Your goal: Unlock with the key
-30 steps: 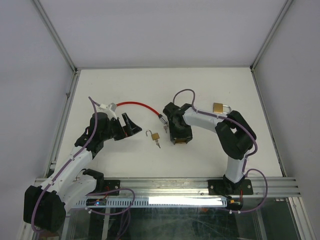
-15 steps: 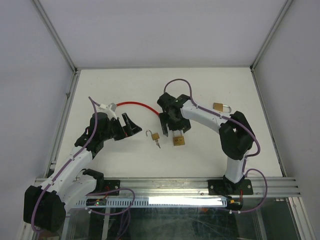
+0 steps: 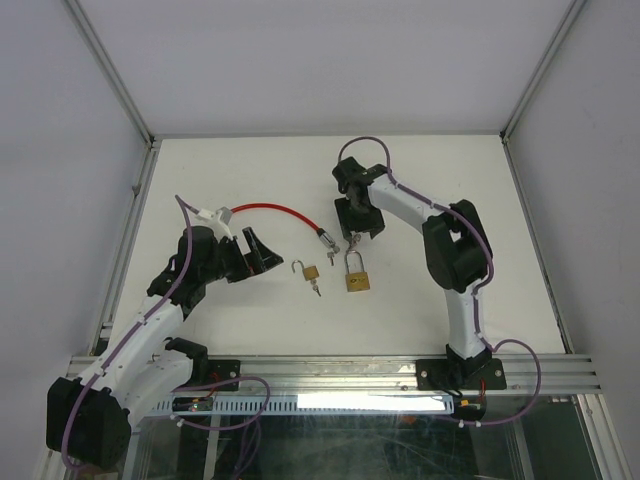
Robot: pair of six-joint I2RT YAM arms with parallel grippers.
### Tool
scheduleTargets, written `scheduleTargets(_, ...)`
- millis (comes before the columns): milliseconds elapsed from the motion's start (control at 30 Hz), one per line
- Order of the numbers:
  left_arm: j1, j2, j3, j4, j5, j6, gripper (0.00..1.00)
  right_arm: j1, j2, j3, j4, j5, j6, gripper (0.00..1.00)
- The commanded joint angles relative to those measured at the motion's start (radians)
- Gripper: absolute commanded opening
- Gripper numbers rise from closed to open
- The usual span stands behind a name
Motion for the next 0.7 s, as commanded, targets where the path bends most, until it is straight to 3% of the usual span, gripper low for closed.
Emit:
scheduleTargets(0, 0.002, -0.027, 0.019, -0.019, 0.019, -0.02, 0.97, -0.014, 0.05, 0.06, 0.053, -0.067, -0.057, 0.59)
scheduleTargets(400, 0.003, -0.026, 0.02, -0.028, 0.01, -0.04, 0.97, -0.032, 0.121, 0.04, 0.107, -0.102, -0.066, 0.54)
scheduleTargets(667, 0.003, -0.001, 0.03, -0.001, 0.016, -0.047, 0.97, -0.044, 0.102, 0.032, 0.123, -0.101, -0.053, 0.26)
